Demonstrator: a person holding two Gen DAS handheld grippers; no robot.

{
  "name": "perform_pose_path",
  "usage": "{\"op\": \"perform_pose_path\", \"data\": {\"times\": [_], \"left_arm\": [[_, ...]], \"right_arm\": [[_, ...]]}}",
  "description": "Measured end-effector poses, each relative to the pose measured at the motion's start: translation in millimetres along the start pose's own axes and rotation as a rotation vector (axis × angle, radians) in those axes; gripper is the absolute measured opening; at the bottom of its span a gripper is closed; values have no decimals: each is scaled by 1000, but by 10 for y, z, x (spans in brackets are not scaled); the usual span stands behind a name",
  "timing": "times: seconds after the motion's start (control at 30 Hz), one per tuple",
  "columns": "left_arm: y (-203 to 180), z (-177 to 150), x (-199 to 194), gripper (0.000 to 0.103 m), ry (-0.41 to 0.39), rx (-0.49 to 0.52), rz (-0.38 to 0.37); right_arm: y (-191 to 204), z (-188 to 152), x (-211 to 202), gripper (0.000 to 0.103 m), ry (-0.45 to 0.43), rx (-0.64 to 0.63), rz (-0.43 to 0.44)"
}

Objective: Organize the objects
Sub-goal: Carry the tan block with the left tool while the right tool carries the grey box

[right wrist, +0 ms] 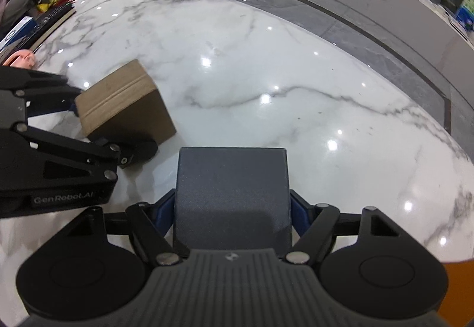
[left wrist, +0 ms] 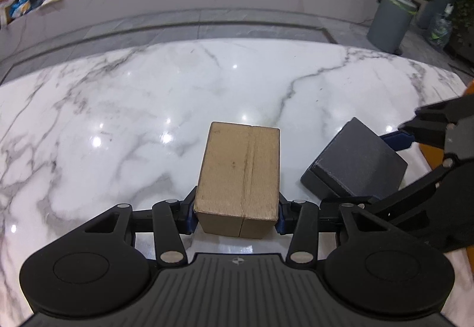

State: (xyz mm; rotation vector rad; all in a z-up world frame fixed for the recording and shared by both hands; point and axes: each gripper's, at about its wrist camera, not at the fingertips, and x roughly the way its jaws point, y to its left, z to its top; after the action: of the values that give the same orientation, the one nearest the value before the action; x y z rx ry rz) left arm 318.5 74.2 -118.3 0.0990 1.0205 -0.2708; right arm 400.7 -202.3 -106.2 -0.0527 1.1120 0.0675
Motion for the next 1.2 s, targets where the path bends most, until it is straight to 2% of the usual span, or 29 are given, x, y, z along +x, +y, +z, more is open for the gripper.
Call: {"op": "perform_pose_path", "data": {"times": [0.1, 0.23, 0.43, 0.8, 1.2], "left_arm": [[-29, 3, -11, 52, 26, -18, 22], [-106, -12, -55, 52, 50, 37, 38], [-191, 59, -281, 52, 41, 67, 60], [-378, 237, -944, 52, -34, 113, 96], [-680, 407, -1723, 52, -155, 166, 81]], "right_arm": [[-5, -15, -7, 76, -6, 20, -3], [30, -42, -40, 76, 9, 19, 11], [99, -65, -270, 76, -11, 1, 7], [101, 22, -981, 76, -91, 14, -36], [95, 19, -1965, 76, -199, 9, -95]]}}
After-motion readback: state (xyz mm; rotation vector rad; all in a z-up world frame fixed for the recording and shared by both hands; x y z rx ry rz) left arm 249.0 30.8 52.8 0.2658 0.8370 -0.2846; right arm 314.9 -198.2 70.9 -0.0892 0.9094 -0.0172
